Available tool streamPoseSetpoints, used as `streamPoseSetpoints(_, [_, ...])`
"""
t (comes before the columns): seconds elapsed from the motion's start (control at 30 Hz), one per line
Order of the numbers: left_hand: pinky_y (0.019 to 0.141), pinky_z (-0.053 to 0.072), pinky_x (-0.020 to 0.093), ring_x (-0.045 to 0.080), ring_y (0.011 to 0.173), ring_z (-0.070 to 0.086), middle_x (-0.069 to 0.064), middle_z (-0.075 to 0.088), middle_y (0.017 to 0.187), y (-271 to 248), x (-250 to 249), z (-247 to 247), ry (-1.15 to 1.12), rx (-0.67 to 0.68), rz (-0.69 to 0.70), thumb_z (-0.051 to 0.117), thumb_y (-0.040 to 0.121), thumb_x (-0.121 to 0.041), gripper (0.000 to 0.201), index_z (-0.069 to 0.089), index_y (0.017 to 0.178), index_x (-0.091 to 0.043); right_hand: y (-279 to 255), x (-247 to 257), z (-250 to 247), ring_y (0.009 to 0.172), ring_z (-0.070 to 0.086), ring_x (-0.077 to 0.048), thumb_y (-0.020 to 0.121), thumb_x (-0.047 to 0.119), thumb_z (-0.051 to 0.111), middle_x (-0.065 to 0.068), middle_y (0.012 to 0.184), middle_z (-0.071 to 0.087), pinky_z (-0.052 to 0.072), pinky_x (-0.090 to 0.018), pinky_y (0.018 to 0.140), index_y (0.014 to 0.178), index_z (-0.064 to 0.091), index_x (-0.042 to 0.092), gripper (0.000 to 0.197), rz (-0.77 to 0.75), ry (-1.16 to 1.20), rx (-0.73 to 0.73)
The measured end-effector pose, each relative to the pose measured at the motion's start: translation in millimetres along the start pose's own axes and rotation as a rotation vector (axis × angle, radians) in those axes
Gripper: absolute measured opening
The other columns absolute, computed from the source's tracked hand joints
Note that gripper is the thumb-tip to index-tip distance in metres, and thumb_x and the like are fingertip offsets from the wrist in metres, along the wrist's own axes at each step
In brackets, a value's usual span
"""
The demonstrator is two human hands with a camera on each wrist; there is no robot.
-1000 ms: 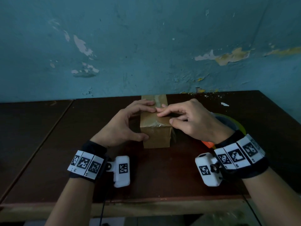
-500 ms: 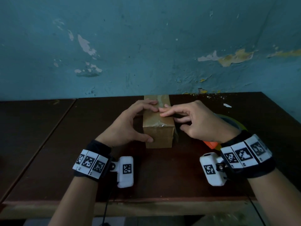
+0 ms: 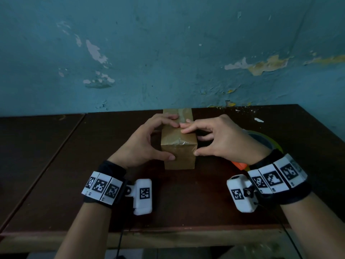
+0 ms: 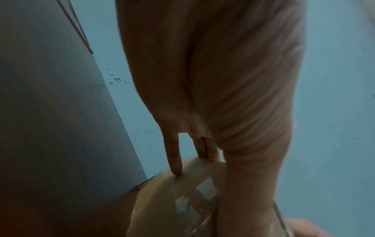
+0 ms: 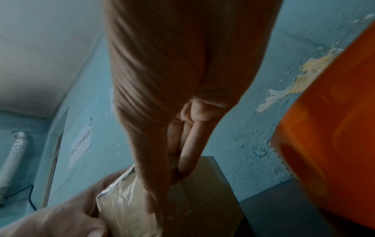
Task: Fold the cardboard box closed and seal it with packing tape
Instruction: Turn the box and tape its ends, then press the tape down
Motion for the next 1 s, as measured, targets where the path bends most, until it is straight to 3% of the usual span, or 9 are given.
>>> streamPoseSetpoints(0.3, [0.119,0.037,0.033,0.010,0.143,0.041,-0.005,0.049,0.149,0,1,1,0.002,-0.003,0.000,0.096,0.061,-0.009,0.076,0.061,0.128,-0.017,2,10,5,0.132,0.058,-0.010,0.069,0.005,0.091,-0.003,0.137,0.066,0.055,-0.019,0.097,0.126,0.070,0.017,0.062,-0.027,-0.204,-0.043])
streamPoseSetpoints(0.47, [0.118,0.038,0.038,0.012,0.143,0.042,-0.005,0.049,0.148,1,2,1,0.011,-0.004,-0.002,0.097,0.061,-0.010,0.076,0.061,0.128,-0.018,5,11,11,0.107,0.071,-0.021,0.065,0.026,0.095,-0.004,0.120,0.072,0.062,-0.041,0.086,0.128,0.060,0.031,0.073,-0.007,-0.457,-0.008])
streamPoseSetpoints(0.63, [0.117,0.039,0.047,0.017,0.143,0.042,-0.004,0.050,0.148,1,3,2,0.004,-0.007,0.000,0.097,0.061,-0.011,0.077,0.061,0.128,-0.018,6,20,14,0.087,0.071,-0.019,0.065,0.034,0.095,-0.003,0.102,0.074,0.061,-0.040,0.078,0.130,0.058,0.032,0.074,0.016,-0.619,-0.050])
streamPoseSetpoints(0.73, [0.116,0.040,0.049,0.018,0.143,0.042,-0.005,0.050,0.148,1,4,2,0.020,-0.007,0.002,0.097,0.061,-0.013,0.077,0.061,0.128,-0.020,7,19,15,0.087,0.071,-0.018,0.066,0.036,0.094,-0.003,0.100,0.075,0.060,-0.039,0.078,0.129,0.059,0.033,0.073,0.026,-0.640,-0.055])
streamPoseSetpoints(0.83, [0.116,0.039,0.050,0.017,0.142,0.043,-0.006,0.050,0.148,1,5,1,0.017,-0.001,-0.003,0.097,0.061,-0.014,0.076,0.062,0.128,-0.021,7,13,14,0.097,0.073,-0.020,0.064,0.043,0.092,-0.003,0.110,0.076,0.062,-0.040,0.081,0.124,0.058,0.036,0.070,0.012,-0.545,-0.047])
streamPoseSetpoints(0.9, [0.116,0.039,0.050,0.017,0.142,0.043,-0.007,0.051,0.147,1,5,1,0.018,-0.001,-0.003,0.097,0.061,-0.015,0.075,0.062,0.127,-0.021,6,11,13,0.099,0.074,-0.022,0.068,0.051,0.084,-0.003,0.111,0.077,0.063,-0.040,0.079,0.122,0.062,0.033,0.061,-0.013,-0.450,-0.069])
streamPoseSetpoints(1.0, [0.116,0.039,0.050,0.017,0.142,0.043,-0.006,0.051,0.147,1,5,1,0.019,-0.003,-0.003,0.097,0.062,-0.014,0.074,0.062,0.127,-0.021,7,11,11,0.096,0.075,-0.023,0.073,0.048,0.083,-0.005,0.109,0.078,0.064,-0.040,0.075,0.122,0.069,0.027,0.055,-0.025,-0.438,-0.103])
Point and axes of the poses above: each hand's wrist, its own y-axis towards the middle knuckle, its own z-axis out of the palm, x = y × z, the point moved 2 cm from there along y, towards the middle knuckle
